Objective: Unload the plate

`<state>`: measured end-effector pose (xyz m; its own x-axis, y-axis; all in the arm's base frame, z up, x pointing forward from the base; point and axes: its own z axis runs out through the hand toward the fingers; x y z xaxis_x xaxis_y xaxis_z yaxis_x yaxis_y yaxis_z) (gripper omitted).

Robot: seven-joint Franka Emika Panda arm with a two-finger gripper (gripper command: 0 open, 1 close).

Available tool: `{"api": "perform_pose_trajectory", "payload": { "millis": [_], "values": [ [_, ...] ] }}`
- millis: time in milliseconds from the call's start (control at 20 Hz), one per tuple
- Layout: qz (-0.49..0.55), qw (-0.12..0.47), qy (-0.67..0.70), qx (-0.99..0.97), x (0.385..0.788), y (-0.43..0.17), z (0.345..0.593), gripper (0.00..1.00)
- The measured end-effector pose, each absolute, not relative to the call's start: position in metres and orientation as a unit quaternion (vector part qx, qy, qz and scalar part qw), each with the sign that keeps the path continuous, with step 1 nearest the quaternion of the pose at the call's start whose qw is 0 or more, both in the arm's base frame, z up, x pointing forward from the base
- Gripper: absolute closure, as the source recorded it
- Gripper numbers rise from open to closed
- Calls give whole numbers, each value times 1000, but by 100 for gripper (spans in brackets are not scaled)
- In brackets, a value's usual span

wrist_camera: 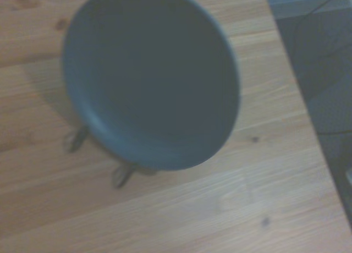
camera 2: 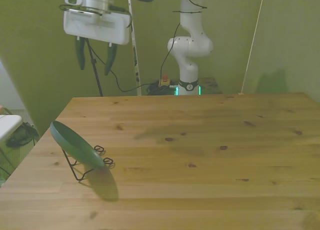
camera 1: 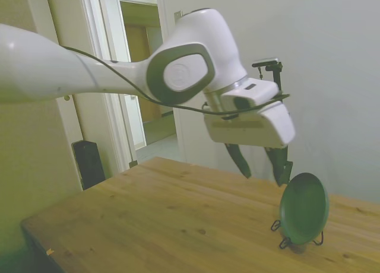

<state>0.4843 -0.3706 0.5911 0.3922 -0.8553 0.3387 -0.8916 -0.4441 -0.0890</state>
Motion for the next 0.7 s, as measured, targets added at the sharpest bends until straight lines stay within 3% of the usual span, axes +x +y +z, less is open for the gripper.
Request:
{"api": "perform_pose_trajectory", "payload": {
  "millis": [400,700],
  "values": [
    [177,28,-566,805,525,-431,607,0],
    [181,9,-528,830,557,-452,585,0]
  ]
}}
